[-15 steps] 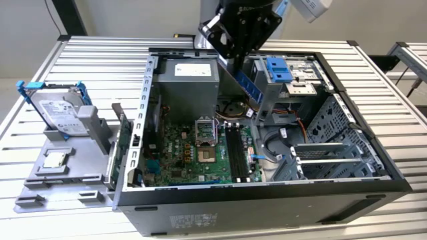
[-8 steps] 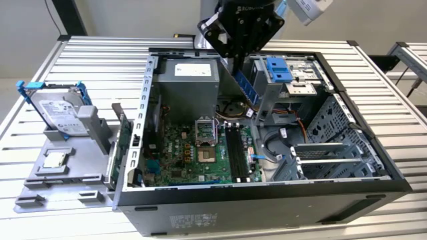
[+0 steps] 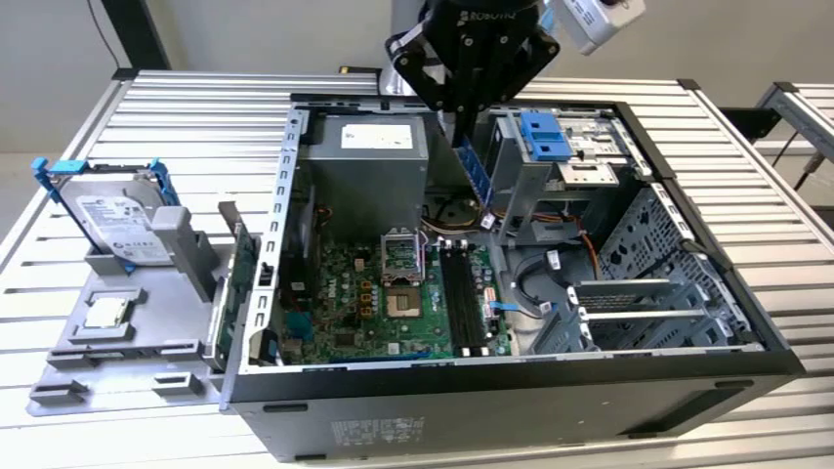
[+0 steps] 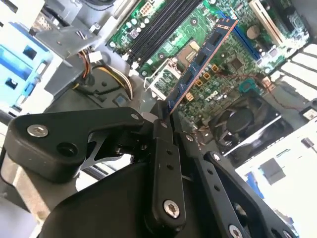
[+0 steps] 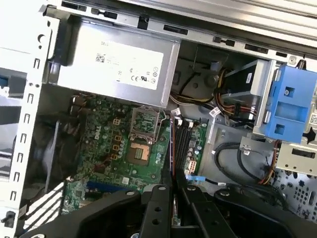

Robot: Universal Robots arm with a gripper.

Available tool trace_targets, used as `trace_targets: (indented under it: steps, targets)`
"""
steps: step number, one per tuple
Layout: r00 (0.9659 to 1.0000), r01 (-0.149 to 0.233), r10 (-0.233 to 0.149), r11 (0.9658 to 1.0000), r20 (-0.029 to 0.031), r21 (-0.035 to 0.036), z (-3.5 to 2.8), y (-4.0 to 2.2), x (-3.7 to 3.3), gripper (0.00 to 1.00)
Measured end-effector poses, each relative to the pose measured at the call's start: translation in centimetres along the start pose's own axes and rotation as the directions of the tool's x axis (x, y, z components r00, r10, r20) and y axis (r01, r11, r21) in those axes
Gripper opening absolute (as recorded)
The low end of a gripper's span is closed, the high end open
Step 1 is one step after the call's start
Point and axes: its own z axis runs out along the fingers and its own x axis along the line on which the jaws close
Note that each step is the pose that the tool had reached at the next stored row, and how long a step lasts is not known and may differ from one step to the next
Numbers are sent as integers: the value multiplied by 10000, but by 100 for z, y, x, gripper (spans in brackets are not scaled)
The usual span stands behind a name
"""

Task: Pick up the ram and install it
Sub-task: 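Insert the ram into the slot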

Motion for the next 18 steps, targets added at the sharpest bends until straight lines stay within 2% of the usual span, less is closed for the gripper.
trace_targets:
  steps: [4,8,13,15,16,18]
  targets:
    - [9981,-616,615,9981,13,13,0,0,0,0]
    - [9933,-1152,1152,9933,25,24,0,0,0,0]
    - [9929,-1188,1188,9929,26,24,0,0,-1,0]
    - [9929,-1189,1189,9929,22,23,1,-3,-22,0]
    - [9929,-1188,1188,9929,9,24,1,-7,-46,0]
    - [9929,-1189,1189,9929,-65,20,2,-19,-123,0]
